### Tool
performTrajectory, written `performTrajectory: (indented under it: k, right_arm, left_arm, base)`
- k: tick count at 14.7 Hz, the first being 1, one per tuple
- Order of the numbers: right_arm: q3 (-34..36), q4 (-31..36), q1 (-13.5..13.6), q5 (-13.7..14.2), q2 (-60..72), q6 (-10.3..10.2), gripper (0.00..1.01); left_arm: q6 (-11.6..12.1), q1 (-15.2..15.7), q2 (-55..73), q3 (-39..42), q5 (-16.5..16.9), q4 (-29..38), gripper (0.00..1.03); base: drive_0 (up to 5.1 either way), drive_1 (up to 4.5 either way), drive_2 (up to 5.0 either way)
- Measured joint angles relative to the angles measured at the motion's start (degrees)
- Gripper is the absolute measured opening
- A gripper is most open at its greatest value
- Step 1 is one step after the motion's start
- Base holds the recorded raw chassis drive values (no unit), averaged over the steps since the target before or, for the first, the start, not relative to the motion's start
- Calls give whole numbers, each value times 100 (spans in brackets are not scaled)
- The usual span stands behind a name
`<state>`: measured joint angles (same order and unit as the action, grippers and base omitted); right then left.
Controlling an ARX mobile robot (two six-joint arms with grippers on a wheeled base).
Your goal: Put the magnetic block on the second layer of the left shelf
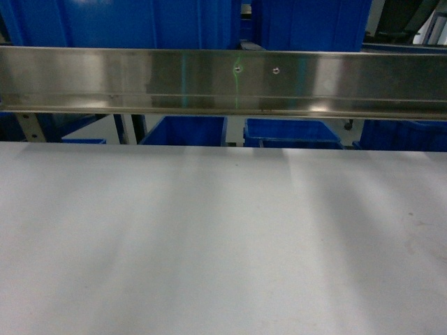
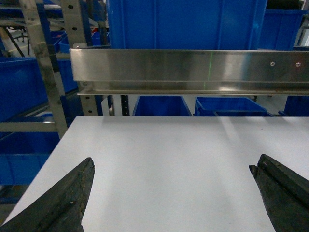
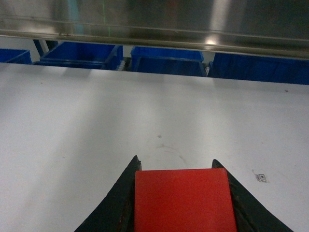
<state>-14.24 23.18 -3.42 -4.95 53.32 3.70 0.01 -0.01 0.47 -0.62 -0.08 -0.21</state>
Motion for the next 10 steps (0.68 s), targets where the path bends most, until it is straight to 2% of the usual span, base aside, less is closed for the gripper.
performTrajectory:
  k: [10]
  right_arm:
    - [0, 4, 0, 2, 7, 0, 34]
  left_arm:
    - [0, 0, 2, 0, -2, -4, 98]
  base:
    - [-495, 241, 241]
